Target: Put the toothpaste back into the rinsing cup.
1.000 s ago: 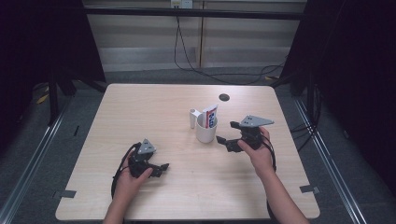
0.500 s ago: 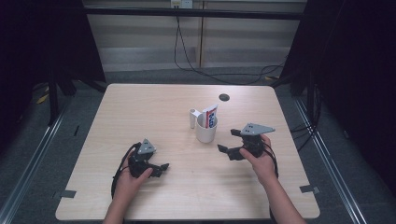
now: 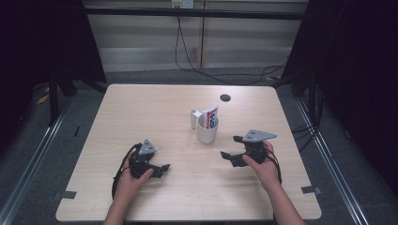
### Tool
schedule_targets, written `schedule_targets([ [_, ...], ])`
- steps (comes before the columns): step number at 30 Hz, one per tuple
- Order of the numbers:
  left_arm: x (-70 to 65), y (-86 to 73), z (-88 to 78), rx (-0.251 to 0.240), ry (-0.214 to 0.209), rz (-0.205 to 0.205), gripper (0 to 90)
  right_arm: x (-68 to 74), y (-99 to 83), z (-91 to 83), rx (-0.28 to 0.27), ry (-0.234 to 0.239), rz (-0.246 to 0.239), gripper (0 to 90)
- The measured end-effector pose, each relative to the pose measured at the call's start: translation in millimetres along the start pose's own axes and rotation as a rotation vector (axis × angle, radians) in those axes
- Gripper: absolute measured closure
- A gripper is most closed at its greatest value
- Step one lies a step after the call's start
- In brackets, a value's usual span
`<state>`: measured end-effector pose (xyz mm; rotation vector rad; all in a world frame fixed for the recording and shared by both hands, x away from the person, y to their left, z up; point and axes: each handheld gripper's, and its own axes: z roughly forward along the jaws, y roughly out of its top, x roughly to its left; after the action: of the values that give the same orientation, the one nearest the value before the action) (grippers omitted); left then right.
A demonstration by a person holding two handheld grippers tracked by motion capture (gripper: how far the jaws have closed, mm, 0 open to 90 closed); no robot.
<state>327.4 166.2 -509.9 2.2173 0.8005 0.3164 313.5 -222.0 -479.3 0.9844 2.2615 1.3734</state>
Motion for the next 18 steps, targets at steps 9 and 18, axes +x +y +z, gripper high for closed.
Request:
schedule_targets([
  [9,-0.1,0.0,0.0,0.0,0.001,0.0,14.0,0.8,-8.9,-2.6,0.025,0.007,-0.003,13.4],
  [18,0.1,0.0,-0.2,0.0,0.005,0.003,13.9,-0.2,-18.3,-5.6,0.054,0.023,-0.003,13.4],
])
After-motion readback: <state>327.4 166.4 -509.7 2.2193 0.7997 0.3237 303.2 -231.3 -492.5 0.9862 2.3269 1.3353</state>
